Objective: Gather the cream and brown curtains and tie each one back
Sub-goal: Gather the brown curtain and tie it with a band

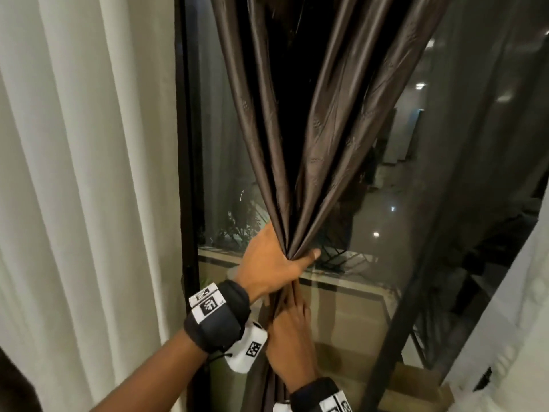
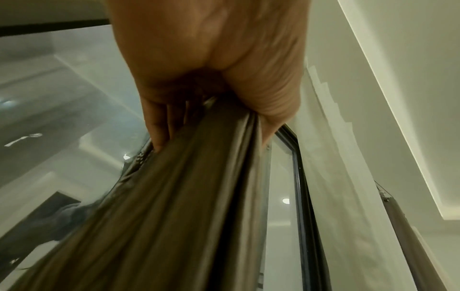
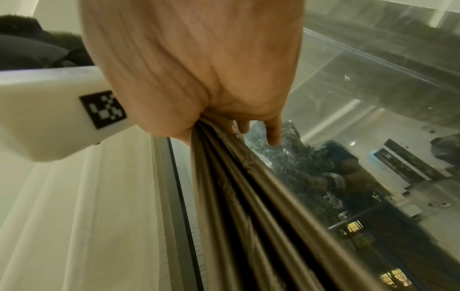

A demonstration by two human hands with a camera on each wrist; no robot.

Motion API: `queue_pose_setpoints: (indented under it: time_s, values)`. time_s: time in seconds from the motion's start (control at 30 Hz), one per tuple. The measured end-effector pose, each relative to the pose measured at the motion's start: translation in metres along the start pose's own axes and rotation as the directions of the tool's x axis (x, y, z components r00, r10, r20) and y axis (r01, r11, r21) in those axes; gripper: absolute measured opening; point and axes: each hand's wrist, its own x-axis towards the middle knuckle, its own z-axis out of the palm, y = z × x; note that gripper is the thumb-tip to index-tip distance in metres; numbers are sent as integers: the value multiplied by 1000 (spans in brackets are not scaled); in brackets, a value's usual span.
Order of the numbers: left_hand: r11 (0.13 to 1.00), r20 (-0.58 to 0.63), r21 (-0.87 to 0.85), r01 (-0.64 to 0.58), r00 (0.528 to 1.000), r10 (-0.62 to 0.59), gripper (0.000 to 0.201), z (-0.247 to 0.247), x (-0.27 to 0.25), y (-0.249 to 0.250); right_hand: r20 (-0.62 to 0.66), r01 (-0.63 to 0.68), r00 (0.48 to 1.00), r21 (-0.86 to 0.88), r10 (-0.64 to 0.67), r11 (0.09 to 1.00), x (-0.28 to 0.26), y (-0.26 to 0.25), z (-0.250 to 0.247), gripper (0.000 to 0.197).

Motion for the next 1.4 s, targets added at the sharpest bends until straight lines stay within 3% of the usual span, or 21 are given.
queue_pose_setpoints:
  time_s: [0.03, 0.1, 0.2, 0.27, 0.3, 0.33, 0.37, 0.43, 0.5, 0.53, 0.6, 0.63, 0.73, 0.8, 0.83, 0.93, 1.07, 1.13, 1.27, 1.33, 1.4]
  values:
    - [1000, 15, -24, -20, 1000, 20, 35, -2, 8, 2, 4, 12, 1000, -8, -12, 1000, 1, 2, 0, 82]
    - [987, 49, -159, -20, 998, 28, 31, -2, 21, 4, 57, -24, 998, 10, 24, 1000, 11, 4, -1, 87]
    - [942, 91, -335, 9, 996, 23, 62, -5, 31, 14, 198, -68, 979, 63, 55, 996, 26, 9, 5, 87]
    - [929, 94, -369, 7, 995, 30, 65, -8, 32, 21, 276, -168, 953, 150, 122, 974, 35, 4, -1, 109]
    - [925, 77, -379, -6, 996, 38, 58, -9, 32, 23, 302, -213, 943, 218, 141, 952, 39, 5, -6, 107]
    - [925, 42, -380, -15, 999, 34, 48, -9, 30, 24, 325, -235, 936, 291, 135, 927, 40, 10, -7, 91]
    - [924, -10, -381, -29, 1000, 27, 39, -11, 30, 24, 329, -223, 939, 374, 96, 900, 40, 13, -10, 76]
    - [914, -89, -404, -37, 996, 1, 23, -14, 28, 23, 279, -101, 960, 471, -39, 876, 29, 20, -16, 75]
    - [905, -101, -425, -28, 995, -17, 29, -22, 23, 23, 275, -22, 951, 512, -140, 859, 17, 27, -34, 80]
    - [897, -86, -442, -20, 996, -20, 35, -27, 19, 25, 320, -56, 935, 559, -153, 827, 15, 32, -50, 80]
    - [866, -50, -500, 10, 998, -40, 50, -34, 10, 28, 397, -170, 901, 695, -175, 699, 12, 40, -87, 67]
    - [850, -43, -527, 23, 998, -53, 53, -36, 6, 27, 362, -174, 912, 765, -191, 620, 14, 45, -106, 58]
    - [824, -15, -565, 51, 997, -72, 59, -40, 1, 30, 48, -36, 999, 866, -11, 499, 17, 43, -141, 37]
    - [815, 14, -575, 71, 997, -77, 57, -41, -1, 33, -107, 46, 985, 918, 132, 395, 24, 31, -150, 25]
    - [797, 34, -598, 86, 996, -81, 55, -42, -1, 34, -131, 65, 978, 929, 160, 364, 28, 25, -153, 31]
    - [706, 110, -691, 153, 988, -107, 52, -47, -2, 38, -64, 42, 994, 969, 84, 243, 42, 8, -163, 45]
    - [535, 231, -793, 292, 956, -180, 40, -57, -4, 36, 41, -43, 999, 997, -31, -68, 53, -1, -174, 38]
    - [472, 276, -816, 335, 942, -191, 38, -62, -4, 32, 33, -38, 997, 997, -71, -72, 56, -1, -179, 33]
    - [464, 332, -809, 361, 932, -145, 41, -69, -7, 33, -45, 42, 996, 998, -76, -43, 59, -2, -187, 34]
    - [470, 339, -800, 373, 927, -160, 52, -70, -8, 35, -108, 110, 993, 993, -56, 32, 59, -6, -192, 35]
    - [492, 323, -789, 368, 929, -178, 49, -70, -9, 37, -159, 160, 987, 982, -13, 98, 58, -8, -198, 35]
